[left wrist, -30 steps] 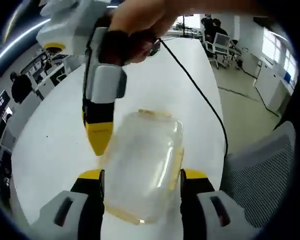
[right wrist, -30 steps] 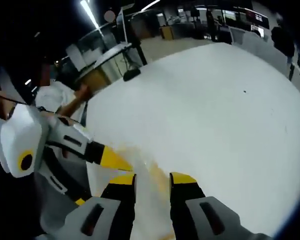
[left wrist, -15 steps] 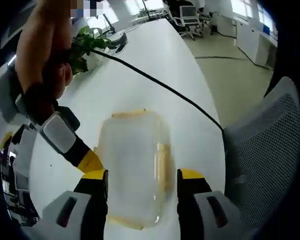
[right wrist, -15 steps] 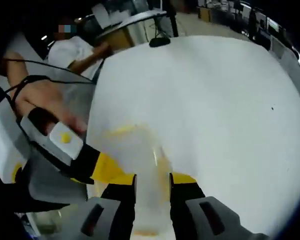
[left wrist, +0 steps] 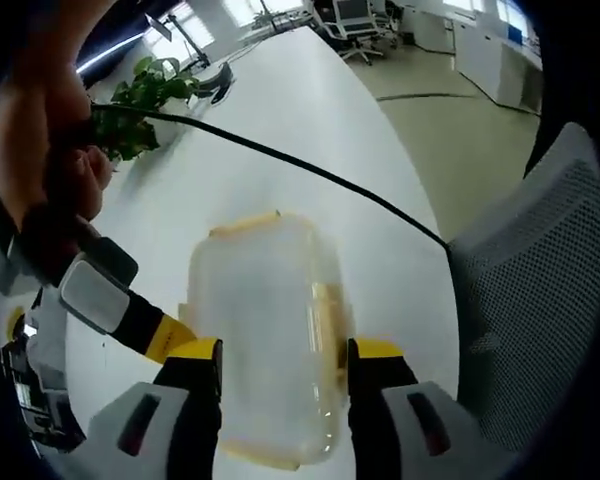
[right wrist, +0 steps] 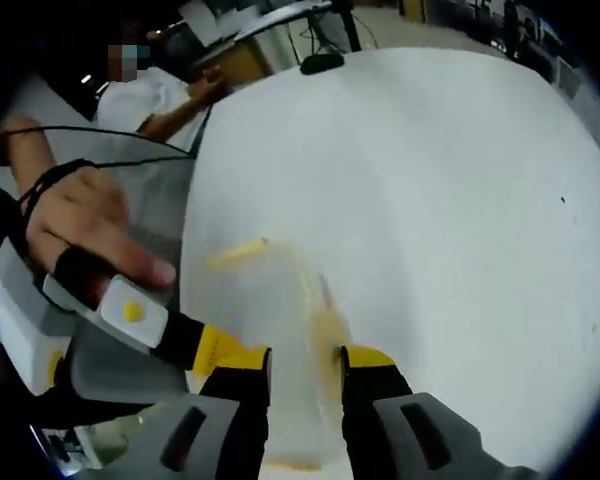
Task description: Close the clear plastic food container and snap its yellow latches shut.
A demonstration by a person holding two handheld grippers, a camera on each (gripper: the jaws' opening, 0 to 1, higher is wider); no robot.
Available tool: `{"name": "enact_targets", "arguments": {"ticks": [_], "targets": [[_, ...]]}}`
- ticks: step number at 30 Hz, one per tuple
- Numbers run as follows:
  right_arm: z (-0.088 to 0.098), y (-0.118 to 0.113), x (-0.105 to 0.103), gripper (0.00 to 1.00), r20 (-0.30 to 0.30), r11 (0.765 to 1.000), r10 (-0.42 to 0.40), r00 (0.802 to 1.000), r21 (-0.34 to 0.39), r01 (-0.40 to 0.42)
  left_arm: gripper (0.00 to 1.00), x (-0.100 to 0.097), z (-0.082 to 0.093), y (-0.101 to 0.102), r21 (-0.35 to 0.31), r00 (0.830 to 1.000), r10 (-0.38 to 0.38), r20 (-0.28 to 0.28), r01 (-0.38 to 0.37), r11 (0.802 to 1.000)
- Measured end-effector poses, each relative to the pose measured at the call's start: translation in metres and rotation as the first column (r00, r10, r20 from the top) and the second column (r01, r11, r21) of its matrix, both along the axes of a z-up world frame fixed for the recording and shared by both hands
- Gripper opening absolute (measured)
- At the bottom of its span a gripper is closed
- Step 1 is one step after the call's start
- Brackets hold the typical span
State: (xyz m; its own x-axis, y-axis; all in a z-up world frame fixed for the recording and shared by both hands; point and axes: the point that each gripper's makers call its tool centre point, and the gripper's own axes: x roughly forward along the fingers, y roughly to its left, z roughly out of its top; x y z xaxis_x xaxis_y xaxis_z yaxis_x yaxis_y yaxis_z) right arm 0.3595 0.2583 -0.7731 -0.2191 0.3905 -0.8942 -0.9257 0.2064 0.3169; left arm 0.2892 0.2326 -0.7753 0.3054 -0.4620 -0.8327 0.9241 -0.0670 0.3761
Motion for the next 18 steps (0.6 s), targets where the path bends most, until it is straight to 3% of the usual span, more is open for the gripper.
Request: {"name": "enact_targets", "arguments": {"ticks": [6,18], "targets": [[-0.0007,0.0015,-0.0030,0.24,0.034,0.999,0.031,0.999,-0.035,-0.030,0.47,-0.0002,-0.0016,0.0008,-0.013,1.000,0.021,-0.001,-0.021,1.000],[-0.0019,0.0002,-0.0027,0.23,0.023,0.997,0.021,1.000,-0.080,-0.019,0.45,0.0013,-0.0031,0.0007,-0.009,0.999,0.037,0.007,-0.037,0.999]]}}
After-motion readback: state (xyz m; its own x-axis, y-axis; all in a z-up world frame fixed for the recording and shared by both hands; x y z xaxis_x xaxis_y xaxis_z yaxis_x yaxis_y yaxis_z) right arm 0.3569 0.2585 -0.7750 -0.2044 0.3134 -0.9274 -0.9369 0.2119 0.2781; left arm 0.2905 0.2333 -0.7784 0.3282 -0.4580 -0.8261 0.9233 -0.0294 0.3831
